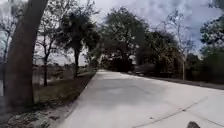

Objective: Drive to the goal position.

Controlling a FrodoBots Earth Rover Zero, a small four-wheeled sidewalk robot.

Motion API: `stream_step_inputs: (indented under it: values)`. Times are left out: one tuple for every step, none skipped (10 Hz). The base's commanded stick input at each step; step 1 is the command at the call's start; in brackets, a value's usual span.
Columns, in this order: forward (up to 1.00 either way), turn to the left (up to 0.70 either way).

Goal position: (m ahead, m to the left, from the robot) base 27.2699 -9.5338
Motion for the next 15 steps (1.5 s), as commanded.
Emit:
stream_step_inputs:
  values:
    - [0.70,0.00]
    - [0.70,0.00]
    - [0.70,0.00]
    - [0.70,0.00]
    - [0.70,0.00]
    - [0.70,0.00]
    - [0.70,0.00]
    - [0.70,0.00]
    - [0.70,0.00]
    - [0.70,0.00]
    - [0.70,0.00]
    - [0.70,0.35]
    - [0.70,0.35]
    - [0.70,0.35]
    - [0.70,0.17]
